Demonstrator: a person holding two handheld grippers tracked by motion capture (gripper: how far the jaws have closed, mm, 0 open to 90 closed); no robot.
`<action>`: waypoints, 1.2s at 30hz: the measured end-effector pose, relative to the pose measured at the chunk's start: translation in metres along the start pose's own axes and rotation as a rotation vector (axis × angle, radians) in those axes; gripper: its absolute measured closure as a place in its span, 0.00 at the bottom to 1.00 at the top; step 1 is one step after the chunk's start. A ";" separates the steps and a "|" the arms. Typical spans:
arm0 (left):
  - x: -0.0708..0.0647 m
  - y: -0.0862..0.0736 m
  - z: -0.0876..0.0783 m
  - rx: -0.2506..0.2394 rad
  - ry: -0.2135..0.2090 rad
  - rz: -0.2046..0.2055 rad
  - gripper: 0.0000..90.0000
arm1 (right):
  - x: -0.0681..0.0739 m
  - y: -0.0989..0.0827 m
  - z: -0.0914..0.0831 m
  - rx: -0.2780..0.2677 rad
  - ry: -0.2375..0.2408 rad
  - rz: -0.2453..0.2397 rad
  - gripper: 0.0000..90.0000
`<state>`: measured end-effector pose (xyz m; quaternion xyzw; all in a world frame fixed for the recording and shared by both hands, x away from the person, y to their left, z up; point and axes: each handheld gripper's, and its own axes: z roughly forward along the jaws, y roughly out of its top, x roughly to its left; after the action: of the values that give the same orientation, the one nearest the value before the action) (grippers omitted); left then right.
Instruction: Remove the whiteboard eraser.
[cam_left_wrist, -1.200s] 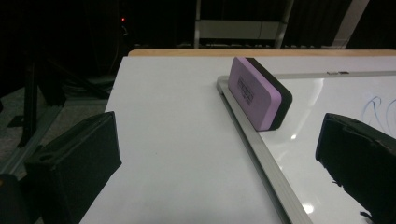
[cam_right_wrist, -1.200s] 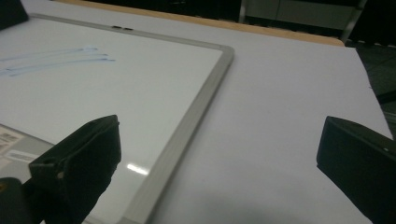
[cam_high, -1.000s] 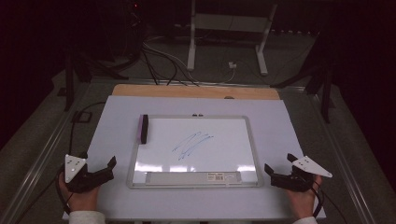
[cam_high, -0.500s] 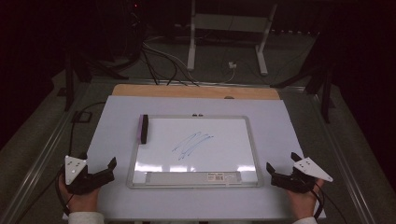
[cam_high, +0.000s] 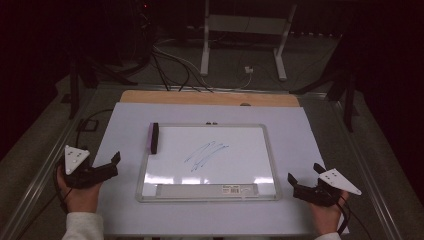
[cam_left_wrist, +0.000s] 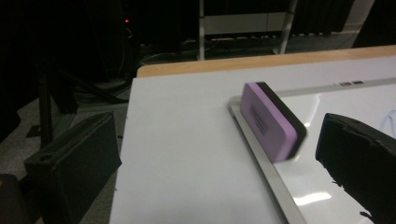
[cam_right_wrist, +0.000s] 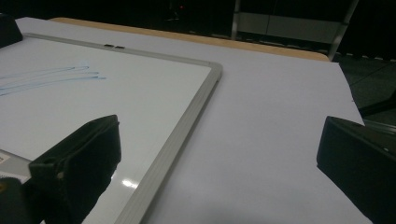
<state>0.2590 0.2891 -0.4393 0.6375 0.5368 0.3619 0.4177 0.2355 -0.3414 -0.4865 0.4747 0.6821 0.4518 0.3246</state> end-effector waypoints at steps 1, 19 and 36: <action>0.001 0.002 0.002 -0.003 0.002 -0.004 0.01 | 0.000 0.000 0.000 0.000 0.000 0.000 0.00; 0.003 0.013 0.044 -0.007 -0.043 -0.054 0.01 | -0.001 0.001 0.001 -0.025 0.028 0.022 0.00; -0.002 0.016 0.080 0.053 -0.054 -0.048 0.01 | -0.001 0.000 0.002 -0.017 0.028 0.018 0.00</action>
<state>0.3376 0.2749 -0.4563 0.6447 0.5499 0.3200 0.4238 0.2373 -0.3415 -0.4869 0.4717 0.6782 0.4672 0.3150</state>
